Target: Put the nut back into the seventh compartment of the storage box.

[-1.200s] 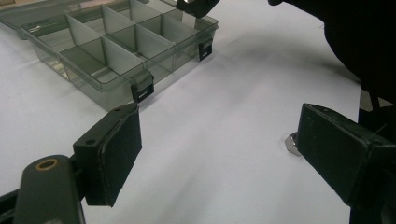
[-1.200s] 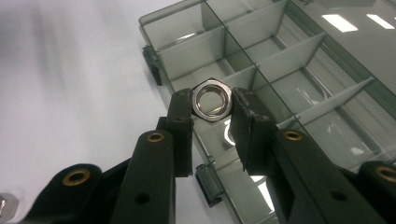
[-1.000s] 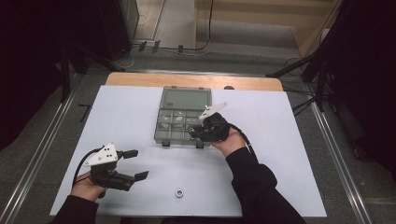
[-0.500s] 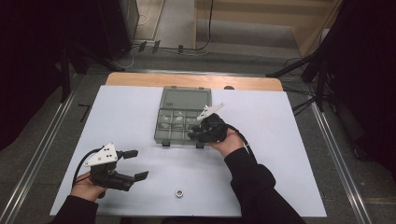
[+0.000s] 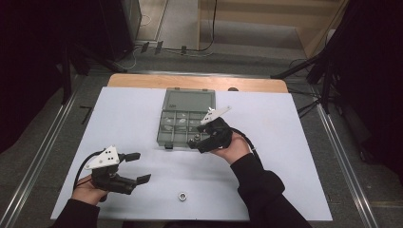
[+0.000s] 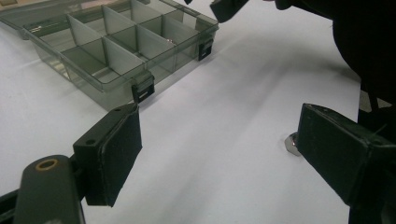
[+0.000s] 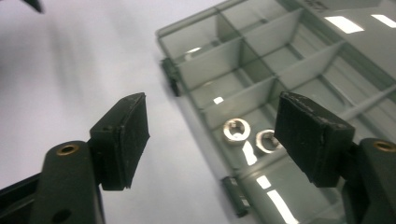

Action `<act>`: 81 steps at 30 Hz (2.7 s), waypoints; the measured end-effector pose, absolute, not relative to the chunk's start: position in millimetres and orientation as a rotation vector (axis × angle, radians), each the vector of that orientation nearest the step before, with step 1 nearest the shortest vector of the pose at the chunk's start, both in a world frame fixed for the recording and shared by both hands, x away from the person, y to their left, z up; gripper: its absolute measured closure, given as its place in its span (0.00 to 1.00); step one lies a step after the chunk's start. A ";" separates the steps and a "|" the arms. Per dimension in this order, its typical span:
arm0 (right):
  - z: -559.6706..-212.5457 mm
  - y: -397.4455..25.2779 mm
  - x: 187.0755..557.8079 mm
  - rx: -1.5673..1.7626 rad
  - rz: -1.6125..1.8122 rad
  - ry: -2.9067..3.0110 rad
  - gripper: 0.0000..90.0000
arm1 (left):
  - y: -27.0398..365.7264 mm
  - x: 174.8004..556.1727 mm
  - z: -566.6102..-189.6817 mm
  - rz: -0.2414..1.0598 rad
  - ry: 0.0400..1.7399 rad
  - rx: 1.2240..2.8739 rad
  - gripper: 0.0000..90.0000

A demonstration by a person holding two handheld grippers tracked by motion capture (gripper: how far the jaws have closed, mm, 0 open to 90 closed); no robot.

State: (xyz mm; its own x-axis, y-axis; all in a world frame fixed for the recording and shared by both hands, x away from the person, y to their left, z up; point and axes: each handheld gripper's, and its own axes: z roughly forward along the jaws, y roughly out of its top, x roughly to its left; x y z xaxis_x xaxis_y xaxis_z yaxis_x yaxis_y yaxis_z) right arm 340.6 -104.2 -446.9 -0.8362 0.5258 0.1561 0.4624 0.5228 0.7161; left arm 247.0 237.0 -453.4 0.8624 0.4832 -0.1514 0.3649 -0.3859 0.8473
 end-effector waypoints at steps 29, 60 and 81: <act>-442.5 -73.0 285.0 0.540 1.134 2.895 0.26 | 237.9 247.1 -452.9 0.145 0.627 2.013 0.16; -462.2 -46.5 246.5 0.309 0.843 3.041 0.32 | 237.3 247.0 -452.7 0.143 0.619 2.013 0.16; -481.6 -35.0 233.7 0.182 0.719 3.120 0.52 | 237.8 246.8 -452.2 0.142 0.619 2.013 0.16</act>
State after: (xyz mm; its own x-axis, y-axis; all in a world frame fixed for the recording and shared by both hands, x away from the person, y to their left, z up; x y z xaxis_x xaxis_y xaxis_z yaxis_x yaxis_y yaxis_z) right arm 233.7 -35.0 -481.6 -0.9914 0.0953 0.0893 0.1248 0.8931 0.4322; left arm 246.8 237.8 -452.2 0.8630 0.4810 -0.1544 0.3658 -0.3842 0.8477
